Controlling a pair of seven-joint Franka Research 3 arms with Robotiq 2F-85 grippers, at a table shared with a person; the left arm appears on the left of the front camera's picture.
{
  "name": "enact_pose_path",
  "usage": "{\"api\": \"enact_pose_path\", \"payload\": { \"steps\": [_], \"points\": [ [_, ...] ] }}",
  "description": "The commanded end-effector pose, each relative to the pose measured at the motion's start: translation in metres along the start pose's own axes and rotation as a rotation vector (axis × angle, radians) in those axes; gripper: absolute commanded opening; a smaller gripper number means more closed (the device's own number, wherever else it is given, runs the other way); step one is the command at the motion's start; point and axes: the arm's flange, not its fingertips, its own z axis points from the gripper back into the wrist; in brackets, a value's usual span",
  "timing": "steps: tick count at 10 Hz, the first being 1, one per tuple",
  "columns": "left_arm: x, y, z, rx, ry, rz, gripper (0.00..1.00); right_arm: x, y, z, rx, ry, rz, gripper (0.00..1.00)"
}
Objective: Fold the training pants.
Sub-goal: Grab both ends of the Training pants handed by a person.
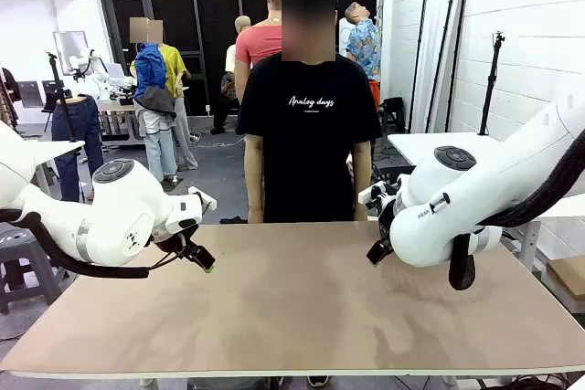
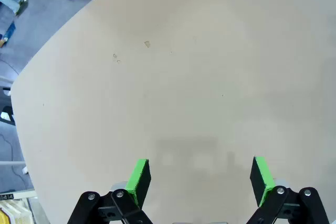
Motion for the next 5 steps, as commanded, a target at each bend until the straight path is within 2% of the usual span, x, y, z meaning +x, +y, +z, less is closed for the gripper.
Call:
{"api": "enact_pose_path", "payload": {
  "steps": [1, 5],
  "points": [
    [0.0, 0.0, 0.0, 0.0, 0.0, 0.0, 1.0, 0.0, 0.0, 0.0, 0.0, 0.0, 0.0, 1.0],
    [0.0, 0.0, 0.0, 0.0, 0.0, 0.0, 1.0, 0.0, 0.0, 0.0, 0.0, 0.0, 0.0, 1.0]
  ]
}}
